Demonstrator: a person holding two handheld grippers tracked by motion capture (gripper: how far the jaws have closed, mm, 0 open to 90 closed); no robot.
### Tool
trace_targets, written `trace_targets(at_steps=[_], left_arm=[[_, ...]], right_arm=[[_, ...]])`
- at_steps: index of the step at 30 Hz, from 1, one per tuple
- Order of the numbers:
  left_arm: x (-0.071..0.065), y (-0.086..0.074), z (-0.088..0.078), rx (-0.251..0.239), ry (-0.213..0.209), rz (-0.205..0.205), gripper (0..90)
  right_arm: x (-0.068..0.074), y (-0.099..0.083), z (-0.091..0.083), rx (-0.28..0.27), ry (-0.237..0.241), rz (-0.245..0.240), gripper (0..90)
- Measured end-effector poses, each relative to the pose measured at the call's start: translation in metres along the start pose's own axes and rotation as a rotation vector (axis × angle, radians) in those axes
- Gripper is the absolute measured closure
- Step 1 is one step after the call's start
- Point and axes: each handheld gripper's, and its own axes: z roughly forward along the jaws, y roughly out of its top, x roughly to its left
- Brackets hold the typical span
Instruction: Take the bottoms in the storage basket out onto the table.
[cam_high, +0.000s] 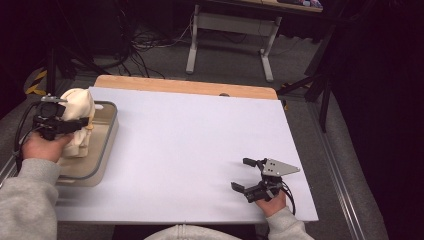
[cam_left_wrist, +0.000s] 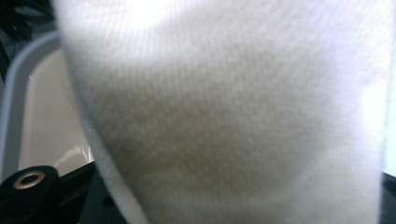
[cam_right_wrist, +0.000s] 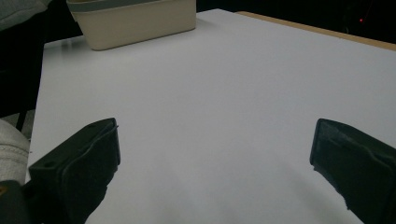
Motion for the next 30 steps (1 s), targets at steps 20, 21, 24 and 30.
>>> trace_targets(at_steps=[20, 21, 24, 30], left_arm=[[-0.020, 0.006, -0.032, -0.244, -0.008, 0.004, 51.8], [-0.022, 0.006, -0.033, -0.256, -0.012, 0.003, 51.8], [-0.024, 0.007, -0.038, -0.288, -0.026, 0.002, 51.8], [-0.034, 0.010, -0.048, -0.345, -0.064, -0.001, 51.6]], right_arm=[[0.000, 0.000, 0.000, 0.000, -0.001, 0.001, 2.0], [0.000, 0.000, 0.000, 0.000, -0.002, 0.001, 2.0], [0.000, 0.000, 0.000, 0.000, -0.002, 0.001, 2.0], [0.000, 0.000, 0.000, 0.000, -0.001, 0.001, 2.0]])
